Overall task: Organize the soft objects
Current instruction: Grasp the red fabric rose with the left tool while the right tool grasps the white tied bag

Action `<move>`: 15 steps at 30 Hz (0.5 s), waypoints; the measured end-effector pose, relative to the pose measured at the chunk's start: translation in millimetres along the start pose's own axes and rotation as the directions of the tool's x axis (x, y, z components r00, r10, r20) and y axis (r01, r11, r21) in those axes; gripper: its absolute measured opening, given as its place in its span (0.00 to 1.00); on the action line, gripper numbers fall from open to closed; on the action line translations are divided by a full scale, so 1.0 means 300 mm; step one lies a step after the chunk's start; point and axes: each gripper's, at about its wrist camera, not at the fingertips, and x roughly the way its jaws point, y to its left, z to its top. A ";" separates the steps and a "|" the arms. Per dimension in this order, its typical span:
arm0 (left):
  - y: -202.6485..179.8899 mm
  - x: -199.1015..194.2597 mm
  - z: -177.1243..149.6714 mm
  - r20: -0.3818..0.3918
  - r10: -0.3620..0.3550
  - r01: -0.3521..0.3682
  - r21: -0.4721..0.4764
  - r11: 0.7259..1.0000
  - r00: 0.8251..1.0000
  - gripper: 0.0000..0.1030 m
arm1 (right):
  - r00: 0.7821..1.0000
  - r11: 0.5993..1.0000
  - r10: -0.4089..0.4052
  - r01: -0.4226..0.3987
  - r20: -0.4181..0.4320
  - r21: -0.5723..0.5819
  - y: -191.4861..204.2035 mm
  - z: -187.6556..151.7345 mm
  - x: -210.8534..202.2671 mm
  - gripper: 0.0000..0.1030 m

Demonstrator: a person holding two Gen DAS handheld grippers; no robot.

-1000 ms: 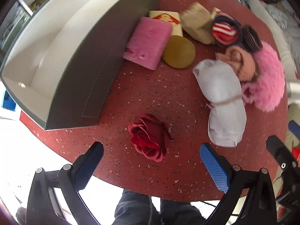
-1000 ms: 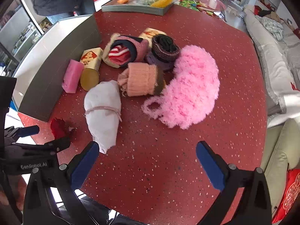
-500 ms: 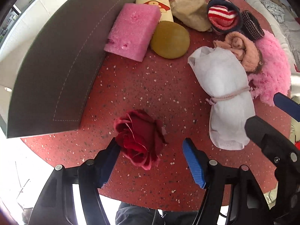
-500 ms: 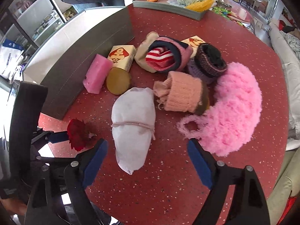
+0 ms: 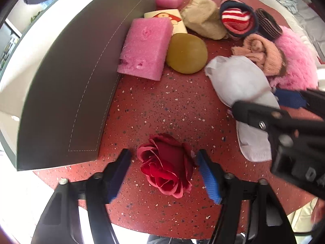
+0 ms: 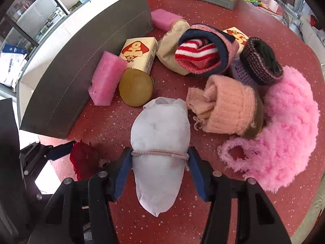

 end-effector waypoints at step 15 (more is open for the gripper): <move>0.076 -0.058 0.034 -0.014 -0.083 0.083 -0.024 0.996 0.996 0.28 | 0.999 1.000 0.001 -0.001 0.038 -0.001 0.024 0.002 -0.056 0.46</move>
